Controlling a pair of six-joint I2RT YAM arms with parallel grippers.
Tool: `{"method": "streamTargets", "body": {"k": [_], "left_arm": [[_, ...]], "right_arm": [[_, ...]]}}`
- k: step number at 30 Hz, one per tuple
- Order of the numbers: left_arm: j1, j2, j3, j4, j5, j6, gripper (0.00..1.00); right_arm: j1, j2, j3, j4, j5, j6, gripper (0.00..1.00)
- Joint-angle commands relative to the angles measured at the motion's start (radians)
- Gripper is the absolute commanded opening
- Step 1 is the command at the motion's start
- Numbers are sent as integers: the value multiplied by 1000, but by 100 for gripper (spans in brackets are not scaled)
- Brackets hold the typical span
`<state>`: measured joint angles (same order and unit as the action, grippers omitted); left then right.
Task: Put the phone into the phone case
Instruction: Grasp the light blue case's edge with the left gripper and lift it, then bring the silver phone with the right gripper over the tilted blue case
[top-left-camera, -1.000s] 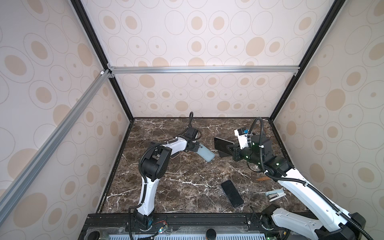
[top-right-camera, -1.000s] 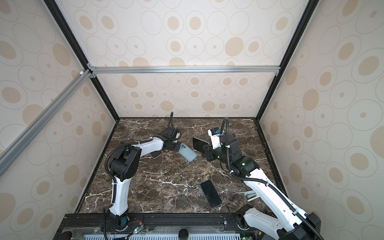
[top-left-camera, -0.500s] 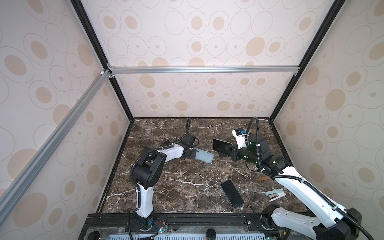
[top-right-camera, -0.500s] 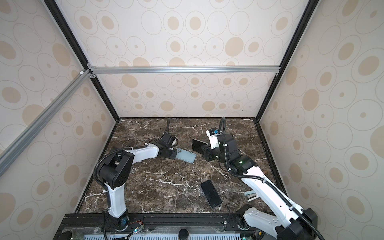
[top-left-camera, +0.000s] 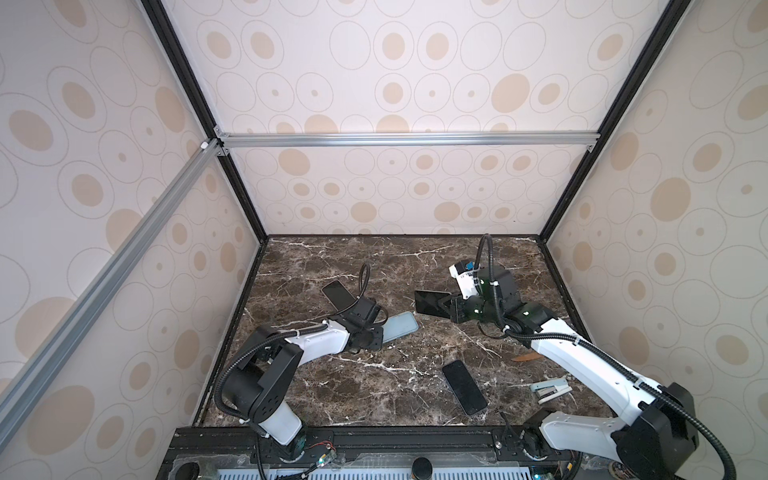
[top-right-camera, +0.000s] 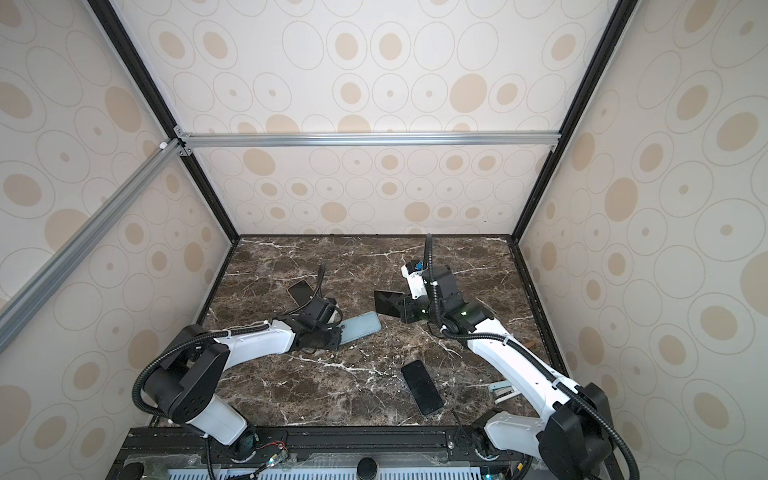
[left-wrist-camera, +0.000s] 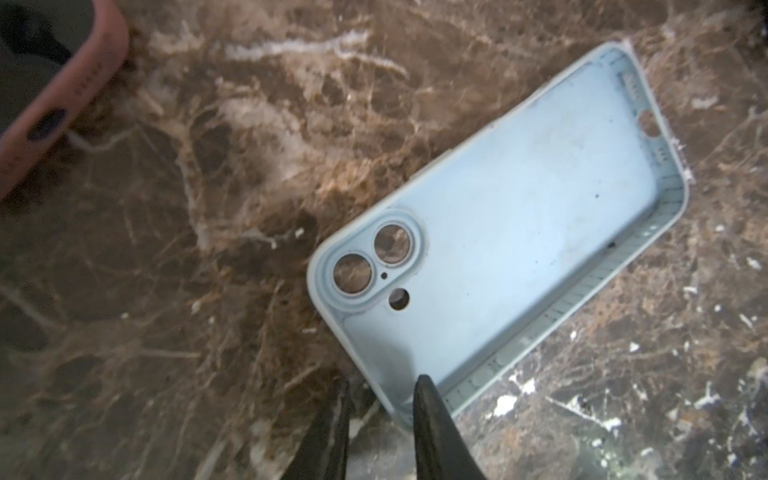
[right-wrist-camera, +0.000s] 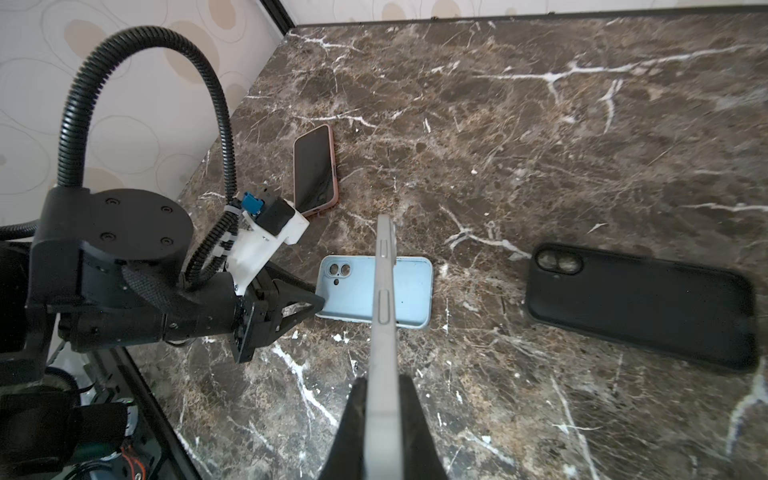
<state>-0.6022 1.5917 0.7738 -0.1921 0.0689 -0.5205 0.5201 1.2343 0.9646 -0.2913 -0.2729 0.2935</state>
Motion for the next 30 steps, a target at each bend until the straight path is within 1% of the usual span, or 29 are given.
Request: {"method": "streamTargets", "body": {"k": [1, 5, 8, 13, 16, 23, 30], "left_arm": [[-4, -27, 9, -65, -39, 2, 28], [3, -11, 56, -93, -68, 40, 27], [13, 5, 73, -95, -63, 49, 27], [33, 14, 56, -57, -21, 47, 27], [37, 18, 42, -45, -15, 46, 25], [40, -11, -15, -25, -8, 43, 20], [39, -59, -58, -22, 16, 40, 17]], "right_arm": [[-5, 39, 31, 61, -107, 24, 0], [-5, 142, 81, 57, -200, 45, 0], [-5, 226, 130, 43, -235, 63, 0], [-5, 372, 213, -11, -228, 71, 0], [-5, 436, 246, -48, -228, 64, 0], [-2, 467, 208, -69, -259, 64, 0], [1, 416, 129, -110, -275, 70, 0]]}}
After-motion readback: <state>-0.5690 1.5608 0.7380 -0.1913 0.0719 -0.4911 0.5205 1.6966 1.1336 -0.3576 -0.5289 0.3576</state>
